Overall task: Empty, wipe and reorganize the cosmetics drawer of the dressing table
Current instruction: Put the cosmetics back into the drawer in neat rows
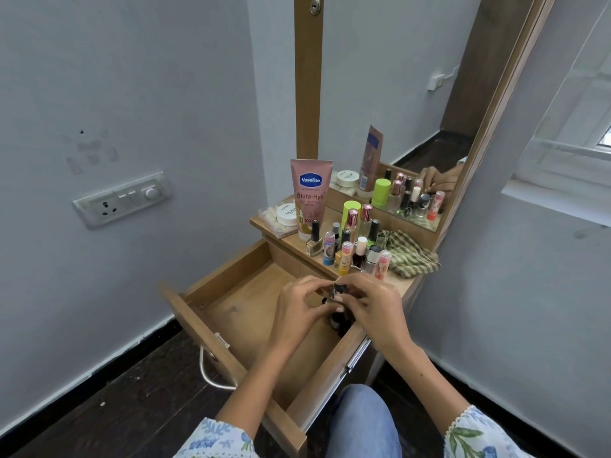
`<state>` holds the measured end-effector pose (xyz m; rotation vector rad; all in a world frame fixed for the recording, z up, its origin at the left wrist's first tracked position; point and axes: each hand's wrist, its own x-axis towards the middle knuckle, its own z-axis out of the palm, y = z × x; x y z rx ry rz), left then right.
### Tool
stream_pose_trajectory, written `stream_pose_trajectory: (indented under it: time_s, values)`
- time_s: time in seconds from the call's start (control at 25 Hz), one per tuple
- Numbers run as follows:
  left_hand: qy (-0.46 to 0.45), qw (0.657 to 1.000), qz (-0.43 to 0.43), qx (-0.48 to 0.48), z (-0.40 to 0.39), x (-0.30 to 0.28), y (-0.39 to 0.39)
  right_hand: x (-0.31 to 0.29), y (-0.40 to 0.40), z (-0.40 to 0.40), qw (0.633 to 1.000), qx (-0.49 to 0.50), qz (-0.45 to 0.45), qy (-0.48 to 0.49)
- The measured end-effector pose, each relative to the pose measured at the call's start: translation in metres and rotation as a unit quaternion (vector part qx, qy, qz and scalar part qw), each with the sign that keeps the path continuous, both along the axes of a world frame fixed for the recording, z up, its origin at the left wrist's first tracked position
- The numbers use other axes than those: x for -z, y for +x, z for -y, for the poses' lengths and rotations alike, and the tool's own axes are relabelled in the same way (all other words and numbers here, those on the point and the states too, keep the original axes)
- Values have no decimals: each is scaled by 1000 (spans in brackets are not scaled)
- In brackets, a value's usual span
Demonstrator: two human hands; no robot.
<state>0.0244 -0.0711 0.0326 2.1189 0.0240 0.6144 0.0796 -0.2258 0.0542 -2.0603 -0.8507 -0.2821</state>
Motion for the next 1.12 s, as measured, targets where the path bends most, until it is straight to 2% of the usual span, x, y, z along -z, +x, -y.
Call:
stream_pose_trajectory:
  time_s: [0.08,0.16,0.36,0.48,0.76,1.12]
  values:
    - [17,999,33,-33,1,1,2,1,-1,-7,1000,-7,-3,3]
    - [29,996,18,-81,-4,6,3,4,0,-8,1000,3,-14,14]
    - [-25,976,-164,-143,-19,24,15,11,4,11,997,56,-39,31]
    - [-32,965,-221,-140,-22,33,25,14,6,23,996,80,-43,25]
    - [-59,968,-208,-130,-17,42,35,19,5,29,995,84,-45,9]
    - [18,977,-197,-82,-15,48,36,19,3,29,994,94,-56,11]
